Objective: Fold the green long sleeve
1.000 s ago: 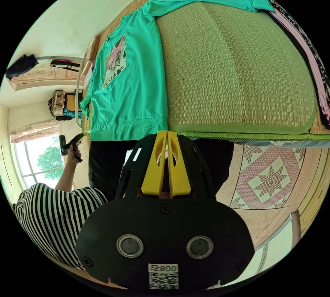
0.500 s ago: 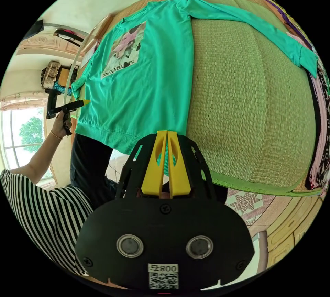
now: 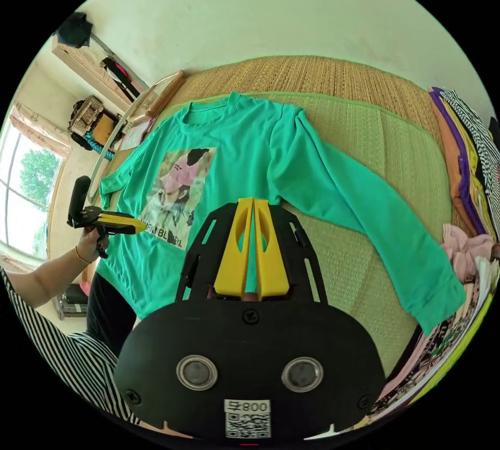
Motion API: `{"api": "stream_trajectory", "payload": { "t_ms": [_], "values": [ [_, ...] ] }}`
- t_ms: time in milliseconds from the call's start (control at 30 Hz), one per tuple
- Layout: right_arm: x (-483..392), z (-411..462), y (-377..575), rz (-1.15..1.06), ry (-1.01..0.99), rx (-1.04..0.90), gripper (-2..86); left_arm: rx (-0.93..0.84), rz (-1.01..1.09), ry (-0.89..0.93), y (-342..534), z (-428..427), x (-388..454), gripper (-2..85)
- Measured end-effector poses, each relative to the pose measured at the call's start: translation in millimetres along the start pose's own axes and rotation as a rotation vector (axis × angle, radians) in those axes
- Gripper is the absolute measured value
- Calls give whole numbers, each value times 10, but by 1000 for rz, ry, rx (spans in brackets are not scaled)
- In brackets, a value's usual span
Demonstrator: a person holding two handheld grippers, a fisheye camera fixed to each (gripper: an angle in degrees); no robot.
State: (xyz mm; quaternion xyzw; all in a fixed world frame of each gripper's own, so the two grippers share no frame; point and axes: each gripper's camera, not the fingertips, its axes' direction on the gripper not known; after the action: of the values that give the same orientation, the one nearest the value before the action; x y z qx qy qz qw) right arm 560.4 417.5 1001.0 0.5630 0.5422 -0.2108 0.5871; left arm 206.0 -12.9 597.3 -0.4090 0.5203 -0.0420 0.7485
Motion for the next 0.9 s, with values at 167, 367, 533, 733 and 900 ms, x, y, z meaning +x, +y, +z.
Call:
{"api": "stream_trajectory", "payload": {
  "t_ms": [167,367,533,733,900],
  "values": [
    [126,418,-379,-14,121,-106,1,8,-52,5,-459,454,-179,1],
    [539,295,36,105,23,-15,1,37,-63,45,-624,802,-222,4],
    [551,-19,416,124,9,107,4,72,-10,68,-923,1006,-81,14],
    [913,-631,1624,356,50,362,18,46,168,245,-1588,1510,420,71],
    [1252,-905,2495,558,107,514,50,-73,295,412,-2341,2341,1053,89]
  ]
}}
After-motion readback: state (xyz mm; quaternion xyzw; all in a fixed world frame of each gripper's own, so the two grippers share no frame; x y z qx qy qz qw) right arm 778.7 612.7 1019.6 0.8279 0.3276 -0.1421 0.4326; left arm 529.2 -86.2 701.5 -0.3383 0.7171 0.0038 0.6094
